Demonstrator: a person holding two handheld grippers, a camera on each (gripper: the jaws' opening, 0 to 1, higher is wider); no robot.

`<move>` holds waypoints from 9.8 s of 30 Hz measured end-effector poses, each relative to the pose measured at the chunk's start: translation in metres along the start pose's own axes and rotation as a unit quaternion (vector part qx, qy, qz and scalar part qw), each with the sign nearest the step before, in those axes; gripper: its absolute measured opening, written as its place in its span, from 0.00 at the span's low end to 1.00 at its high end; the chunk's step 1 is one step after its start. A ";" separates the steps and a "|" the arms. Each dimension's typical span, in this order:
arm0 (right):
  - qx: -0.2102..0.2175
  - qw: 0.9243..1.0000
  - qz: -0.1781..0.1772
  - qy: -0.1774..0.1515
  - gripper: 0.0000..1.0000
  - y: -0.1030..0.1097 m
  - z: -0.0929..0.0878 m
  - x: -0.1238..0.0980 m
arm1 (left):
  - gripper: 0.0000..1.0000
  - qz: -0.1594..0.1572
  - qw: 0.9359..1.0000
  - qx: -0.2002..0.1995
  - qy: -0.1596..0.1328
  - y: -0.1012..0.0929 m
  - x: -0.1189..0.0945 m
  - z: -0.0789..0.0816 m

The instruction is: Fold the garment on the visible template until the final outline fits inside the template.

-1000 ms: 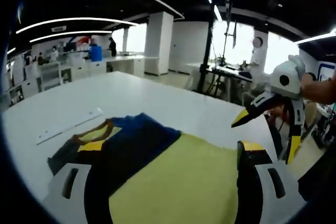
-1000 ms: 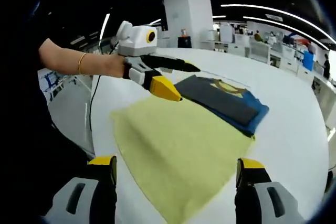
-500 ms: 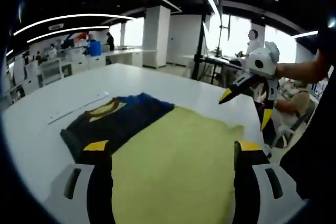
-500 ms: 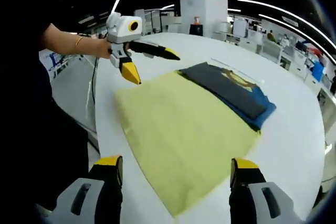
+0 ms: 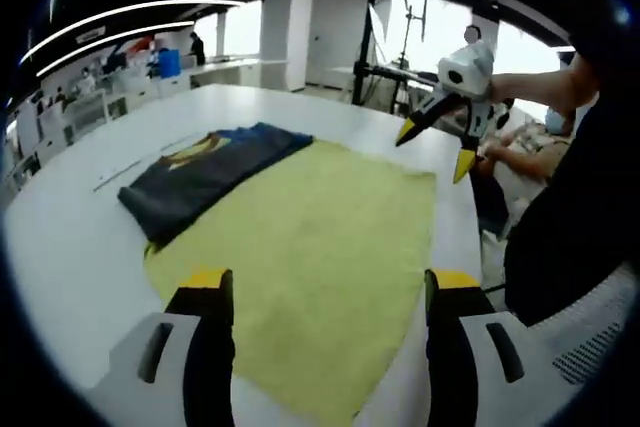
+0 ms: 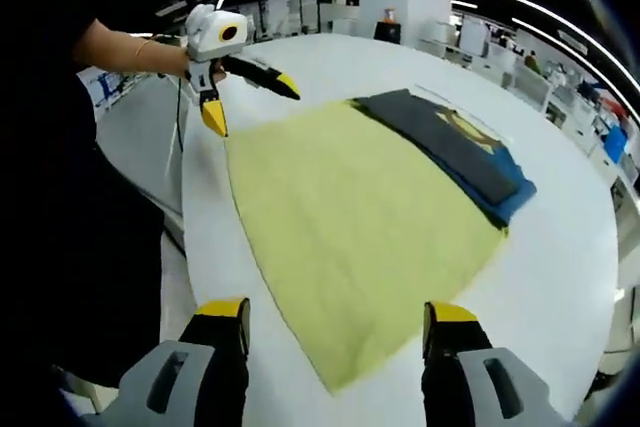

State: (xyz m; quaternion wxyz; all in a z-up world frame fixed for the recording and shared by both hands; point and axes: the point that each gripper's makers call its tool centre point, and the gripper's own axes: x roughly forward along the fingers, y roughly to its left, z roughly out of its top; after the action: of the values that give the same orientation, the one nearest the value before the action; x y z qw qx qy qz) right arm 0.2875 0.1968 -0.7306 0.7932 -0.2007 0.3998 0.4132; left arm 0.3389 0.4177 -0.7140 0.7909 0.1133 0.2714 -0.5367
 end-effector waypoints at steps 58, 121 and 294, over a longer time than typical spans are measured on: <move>0.018 0.999 -0.033 0.021 0.00 -0.018 -0.023 0.015 | 0.01 0.097 0.983 0.011 0.153 0.002 -0.015 -0.053; 0.020 0.999 -0.013 0.047 0.00 0.023 0.046 -0.095 | 0.01 0.094 0.971 -0.003 0.218 -0.046 -0.108 0.037; 0.258 0.964 -0.066 -0.027 0.45 -0.129 0.026 0.037 | 0.53 0.179 0.963 -0.198 0.047 0.138 -0.020 -0.032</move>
State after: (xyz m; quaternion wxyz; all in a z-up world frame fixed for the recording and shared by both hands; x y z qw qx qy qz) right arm 0.4179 0.1578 -0.7462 0.8540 -0.0041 0.4573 0.2481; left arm 0.4485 0.5036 -0.7447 0.8671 0.0265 0.3842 -0.3158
